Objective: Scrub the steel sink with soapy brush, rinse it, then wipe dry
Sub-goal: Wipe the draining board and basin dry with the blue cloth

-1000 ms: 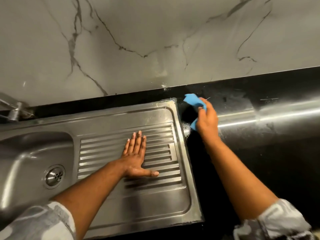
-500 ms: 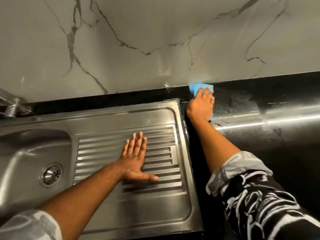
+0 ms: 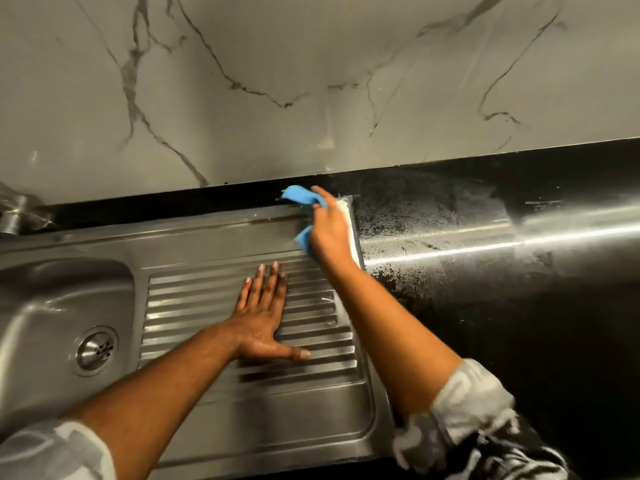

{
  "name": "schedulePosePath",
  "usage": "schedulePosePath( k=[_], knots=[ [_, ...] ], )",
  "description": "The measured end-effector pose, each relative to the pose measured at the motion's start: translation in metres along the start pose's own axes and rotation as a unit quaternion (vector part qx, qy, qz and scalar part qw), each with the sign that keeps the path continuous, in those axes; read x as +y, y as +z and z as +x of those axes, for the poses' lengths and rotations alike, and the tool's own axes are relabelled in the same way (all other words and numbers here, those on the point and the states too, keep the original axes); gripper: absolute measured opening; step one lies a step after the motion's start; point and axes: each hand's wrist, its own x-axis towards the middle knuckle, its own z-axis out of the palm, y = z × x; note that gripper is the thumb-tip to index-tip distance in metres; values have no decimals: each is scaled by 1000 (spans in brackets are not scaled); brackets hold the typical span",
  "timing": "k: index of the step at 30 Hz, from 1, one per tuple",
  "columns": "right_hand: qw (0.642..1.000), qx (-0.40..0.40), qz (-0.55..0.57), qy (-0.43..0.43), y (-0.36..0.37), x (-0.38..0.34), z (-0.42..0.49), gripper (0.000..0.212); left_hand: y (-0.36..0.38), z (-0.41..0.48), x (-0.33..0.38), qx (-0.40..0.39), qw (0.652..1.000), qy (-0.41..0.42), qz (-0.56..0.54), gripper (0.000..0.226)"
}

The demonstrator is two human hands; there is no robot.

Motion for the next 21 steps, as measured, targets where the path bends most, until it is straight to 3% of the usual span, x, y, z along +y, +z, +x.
schedulePosePath(
  k=[2,3,7,10,12,15,18,21],
  knots=[
    [995,63,76,0,-50,-10,1,36,0,0,-1,5,1000,6,-3,151],
    [993,102,58,-4,-77,-14,4,33,0,0,-2,6,1000,9,-3,151],
    [958,192,-203,-66,-162,-13,39,48,0,-1,-3,6,1000,16,-3,152],
    [916,150,-368,-52,-155,20,76,50,0,0,-4,7,1000,16,-7,153],
    [866,125,-482,-54,-125,39,85,57,0,1,-4,7,1000,17,-8,153],
    [823,104,-553,-75,-74,43,85,63,0,0,-3,5,1000,16,-6,153],
    [818,34,-564,-108,-12,42,64,68,0,2,-1,6,1000,4,4,155],
    [871,-26,-472,-134,40,41,35,69,1,3,0,4,1000,-10,13,156]
  ],
)
